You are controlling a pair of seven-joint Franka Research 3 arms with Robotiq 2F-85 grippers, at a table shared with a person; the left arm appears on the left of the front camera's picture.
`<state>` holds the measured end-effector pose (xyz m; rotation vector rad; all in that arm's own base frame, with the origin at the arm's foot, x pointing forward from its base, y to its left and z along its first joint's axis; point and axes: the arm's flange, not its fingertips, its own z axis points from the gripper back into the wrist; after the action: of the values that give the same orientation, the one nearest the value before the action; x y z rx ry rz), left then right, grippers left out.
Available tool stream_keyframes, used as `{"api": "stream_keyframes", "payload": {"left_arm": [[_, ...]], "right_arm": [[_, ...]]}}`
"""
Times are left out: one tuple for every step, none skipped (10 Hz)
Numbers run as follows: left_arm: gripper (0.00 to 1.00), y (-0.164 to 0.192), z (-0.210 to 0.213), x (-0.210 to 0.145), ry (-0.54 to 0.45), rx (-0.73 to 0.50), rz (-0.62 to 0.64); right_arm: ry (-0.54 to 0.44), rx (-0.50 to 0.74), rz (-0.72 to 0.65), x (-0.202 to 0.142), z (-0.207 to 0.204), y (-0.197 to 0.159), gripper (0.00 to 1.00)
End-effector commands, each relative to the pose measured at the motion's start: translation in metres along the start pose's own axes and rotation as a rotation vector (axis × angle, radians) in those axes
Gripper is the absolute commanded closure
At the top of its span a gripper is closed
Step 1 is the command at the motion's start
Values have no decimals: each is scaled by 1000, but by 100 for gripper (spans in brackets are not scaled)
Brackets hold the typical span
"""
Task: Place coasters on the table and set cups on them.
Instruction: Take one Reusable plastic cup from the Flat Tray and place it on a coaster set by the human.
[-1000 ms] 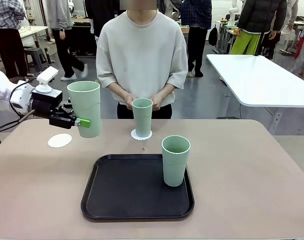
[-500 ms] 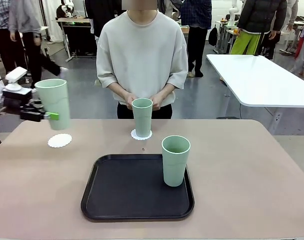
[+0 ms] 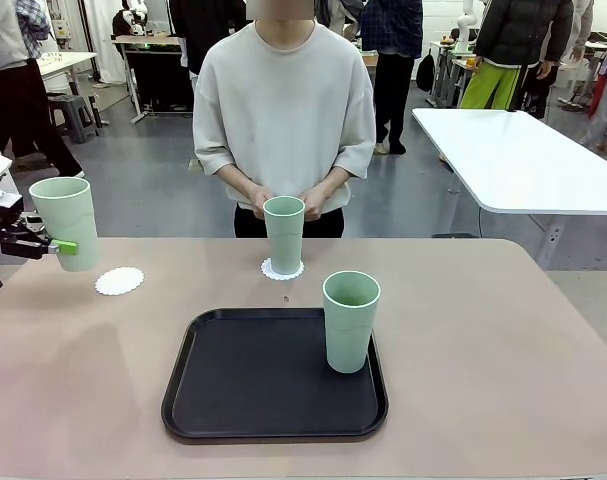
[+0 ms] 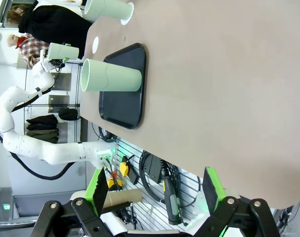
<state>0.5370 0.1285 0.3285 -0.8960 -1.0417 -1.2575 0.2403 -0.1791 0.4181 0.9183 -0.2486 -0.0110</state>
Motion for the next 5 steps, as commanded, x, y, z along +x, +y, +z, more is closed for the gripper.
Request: {"api": "stream_keyframes", "payload": {"left_arm": [[16,7,-14,-9,-41,93,-21],[16,11,-20,-13,-49,140,-3],[16,14,-28,-14,-50,174,3],[16,18,-35,-17,-47,199,16],[16,23,-38,-18,-55,197,31]], "right_arm": [[-12,21,13,2,-1,0,0],[-12,21,13,2,-1,0,0],[-12,21,13,2,-1,0,0],[-12,21,13,2,-1,0,0],[-12,21,13,2,-1,0,0]]}}
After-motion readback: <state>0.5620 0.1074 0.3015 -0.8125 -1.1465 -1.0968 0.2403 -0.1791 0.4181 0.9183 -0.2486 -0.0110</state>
